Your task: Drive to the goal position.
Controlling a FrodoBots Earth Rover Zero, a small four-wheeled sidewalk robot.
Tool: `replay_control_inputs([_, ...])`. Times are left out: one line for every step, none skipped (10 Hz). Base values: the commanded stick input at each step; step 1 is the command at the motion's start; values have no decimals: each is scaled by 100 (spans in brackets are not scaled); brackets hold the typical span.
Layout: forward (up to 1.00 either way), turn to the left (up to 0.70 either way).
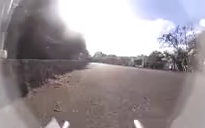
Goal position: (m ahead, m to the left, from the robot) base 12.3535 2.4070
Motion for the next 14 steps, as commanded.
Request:
replay_control_inputs([70, 0])
replay_control_inputs([70, 0])
replay_control_inputs([70, 0])
replay_control_inputs([70, 0])
replay_control_inputs([70, 0])
replay_control_inputs([70, 0])
replay_control_inputs([70, 0])
replay_control_inputs([70, 0])
replay_control_inputs([70, 0])
replay_control_inputs([70, 0])
replay_control_inputs([70, 0])
replay_control_inputs([70, 0])
replay_control_inputs([70, 0])
replay_control_inputs([70, 0])
